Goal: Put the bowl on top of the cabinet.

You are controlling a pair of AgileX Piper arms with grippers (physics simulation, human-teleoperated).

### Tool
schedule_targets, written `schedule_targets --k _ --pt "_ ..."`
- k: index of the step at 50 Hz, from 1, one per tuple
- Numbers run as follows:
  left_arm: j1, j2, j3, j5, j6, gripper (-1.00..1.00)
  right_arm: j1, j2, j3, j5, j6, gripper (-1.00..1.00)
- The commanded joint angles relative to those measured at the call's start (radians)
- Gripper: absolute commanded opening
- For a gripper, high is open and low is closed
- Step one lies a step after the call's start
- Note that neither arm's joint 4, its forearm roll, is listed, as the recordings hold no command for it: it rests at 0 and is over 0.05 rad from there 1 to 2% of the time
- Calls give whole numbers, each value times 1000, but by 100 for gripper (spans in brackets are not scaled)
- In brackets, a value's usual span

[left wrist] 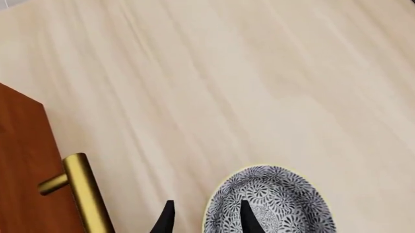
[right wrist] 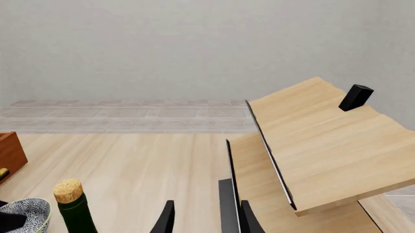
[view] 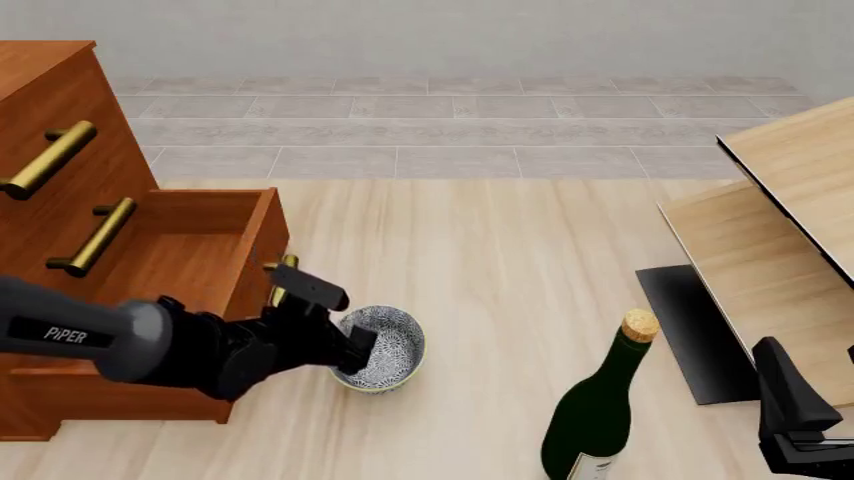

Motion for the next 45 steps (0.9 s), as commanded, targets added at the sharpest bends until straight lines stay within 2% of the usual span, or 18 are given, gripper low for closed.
schedule_targets --k 1,8,9,10,19,35,45 --pt "-3 20 1 -9 6 100 0 0 0 0 0 100" --pt "-2 35 -2 -20 13 100 0 0 0 0 0 100" --pt "18 8 15 -48 67 -100 0 0 0 0 0 100" --pt "19 10 12 -42 44 -100 0 0 0 0 0 100" --pt "16 -72 28 -28 50 -100 0 0 0 0 0 100" --pt "8 -138 37 8 51 -100 0 0 0 0 0 100" --pt "-35 -245 48 64 34 -100 0 0 0 0 0 100"
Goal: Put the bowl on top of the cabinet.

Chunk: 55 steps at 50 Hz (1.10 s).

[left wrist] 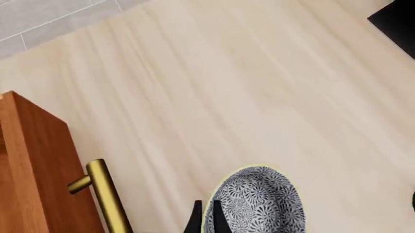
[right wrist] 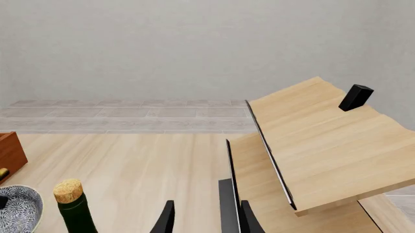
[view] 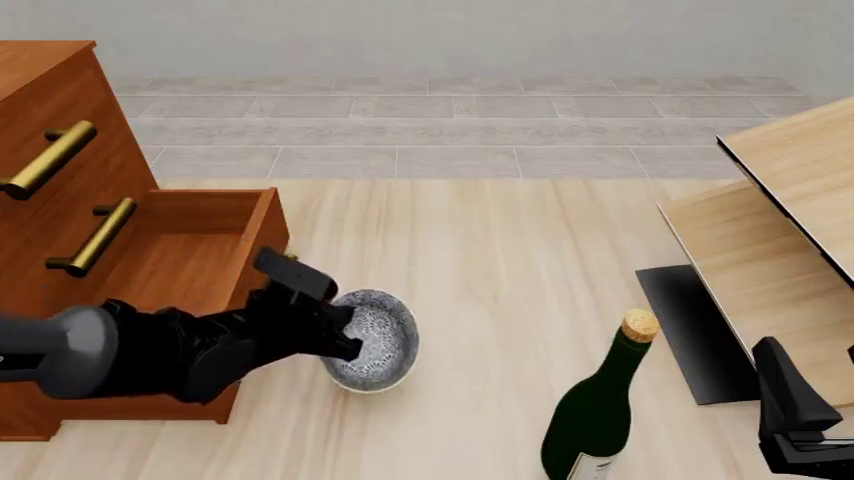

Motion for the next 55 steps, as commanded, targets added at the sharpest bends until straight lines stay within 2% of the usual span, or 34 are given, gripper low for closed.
schedule_targets --k 1,9,23,44,47,55 --pt "-29 -100 5 55 -3 -100 0 0 0 0 0 100" --pt "-81 -188 20 102 -12 -100 0 0 0 0 0 100" --pt "-78 -389 -28 245 -52 -100 0 0 0 0 0 100" --pt "8 -580 -88 395 -110 -100 0 0 0 0 0 100" --pt "28 -635 -108 429 -105 -100 0 0 0 0 0 100" --pt "93 -714 -207 544 -167 -100 0 0 0 0 0 100"
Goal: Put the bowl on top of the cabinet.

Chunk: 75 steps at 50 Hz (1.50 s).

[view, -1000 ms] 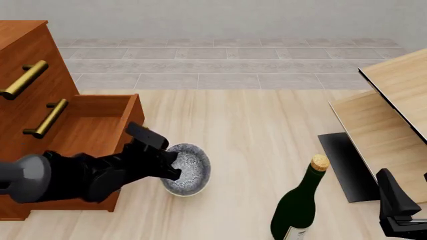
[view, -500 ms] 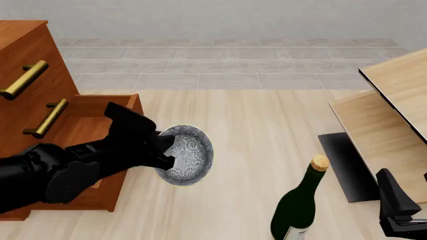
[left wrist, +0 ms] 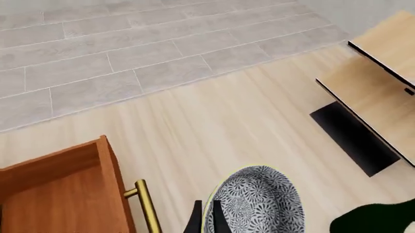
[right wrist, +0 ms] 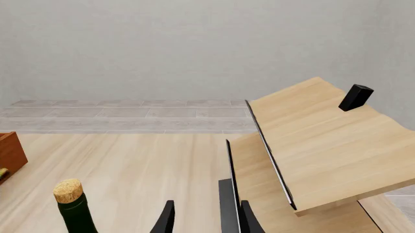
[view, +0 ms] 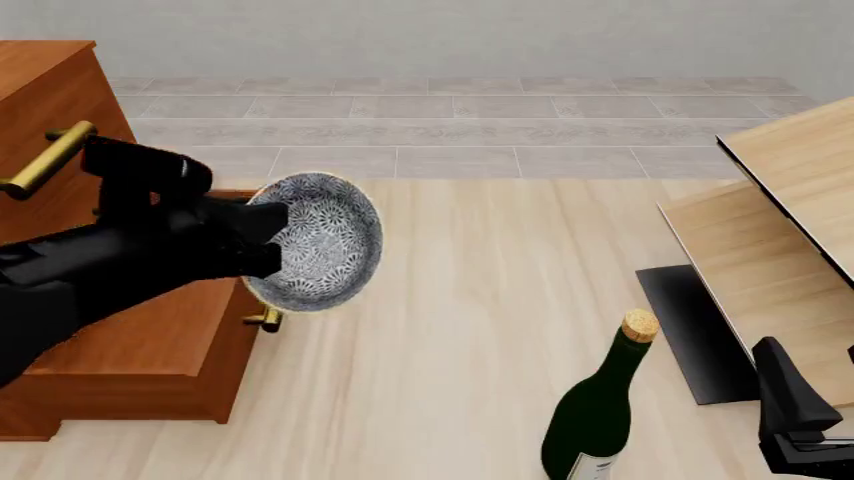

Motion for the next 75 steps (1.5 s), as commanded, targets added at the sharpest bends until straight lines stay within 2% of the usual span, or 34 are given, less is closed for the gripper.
schedule_targets --k 1,4,5,9,14,15,16,17,18,19,22,23,24,26,37,41,43,44,46,47,50,55,62,66,69,71,75 --pt "79 -123 -118 139 -57 -100 0 0 0 0 0 100" --pt "106 -139 -166 185 -61 -100 0 0 0 0 0 100" --pt "115 -137 -186 209 -90 -100 0 0 0 0 0 100" --pt "165 -163 -237 240 -70 -100 0 -1 0 0 -1 100" --pt "220 -163 -290 277 -107 -100 0 0 0 0 0 100" --pt "258 -183 -304 267 -86 -100 0 0 0 0 0 100" --pt "253 -188 -316 274 -67 -100 0 0 0 0 0 100" --pt "262 -174 -322 289 -91 -100 0 0 0 0 0 100" --pt "303 -181 -329 288 -72 -100 0 0 0 0 0 100" --pt "302 -188 -335 286 -52 -100 0 0 0 0 0 100" --pt "322 -191 -358 299 -62 -100 0 0 0 0 0 100" --pt "340 -193 -363 300 -67 -100 0 0 0 0 0 100" --pt "407 -194 -381 305 -40 -100 0 0 0 0 0 100" --pt "454 -170 -398 313 -54 -100 0 0 0 0 0 100" --pt "493 -180 -434 318 -58 -100 0 0 0 0 0 100" --pt "544 -184 -450 319 -64 -100 0 0 0 0 0 100" --pt "599 -170 -464 343 -54 -100 0 0 0 0 0 100" --pt "579 -190 -462 326 -49 -100 0 0 0 0 0 100" --pt "608 -177 -479 347 -72 -100 0 0 0 0 0 100" --pt "643 -176 -488 356 -48 -100 0 0 0 0 0 100" --pt "643 -178 -502 357 -95 -100 0 0 0 0 0 100" --pt "672 -179 -519 365 -115 -100 0 0 0 0 0 100" --pt "765 -149 -549 393 -173 -100 0 0 0 0 0 100" --pt "799 -130 -564 426 -241 -100 0 0 0 0 0 100" --pt "826 -119 -587 444 -268 -100 0 0 0 0 0 100" --pt "841 -134 -597 433 -259 -100 0 0 0 0 0 100" --pt "877 -101 -622 469 -305 -100 0 0 0 0 0 100"
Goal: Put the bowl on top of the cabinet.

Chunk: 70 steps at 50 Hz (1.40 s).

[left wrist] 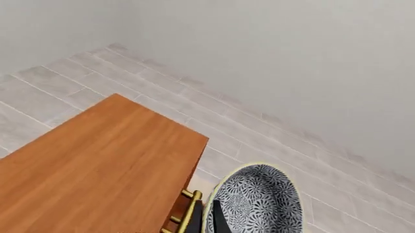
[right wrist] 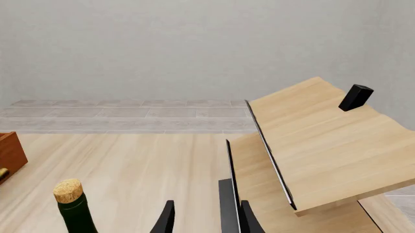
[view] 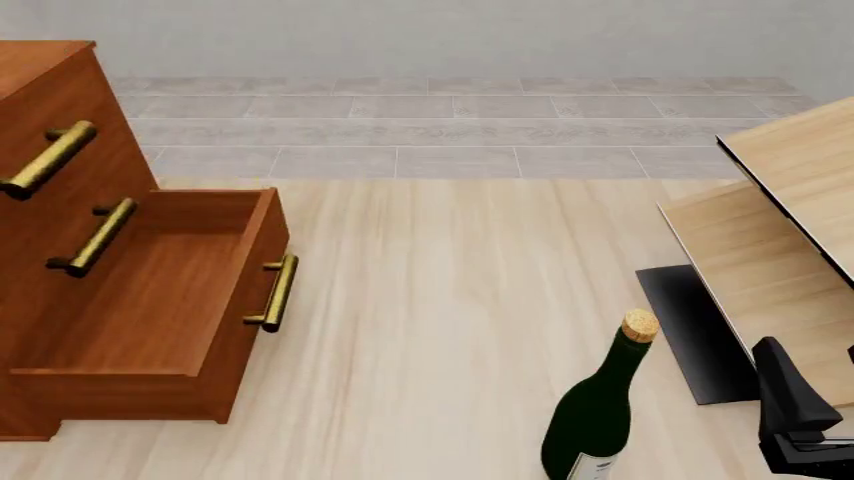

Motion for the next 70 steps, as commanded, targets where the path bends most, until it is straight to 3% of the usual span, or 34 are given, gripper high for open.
schedule_targets --k 1,4,20,37,70 --pt "104 43 -67 58 -95 -100 0 0 0 0 0 100" --pt "115 57 -82 73 -146 -100 0 0 0 0 0 100" --pt "228 93 -92 105 -251 -100 0 0 0 0 0 100" --pt "291 132 -94 112 -292 -100 0 0 0 0 0 100" --pt "320 185 -97 103 -339 -100 0 0 0 0 0 100"
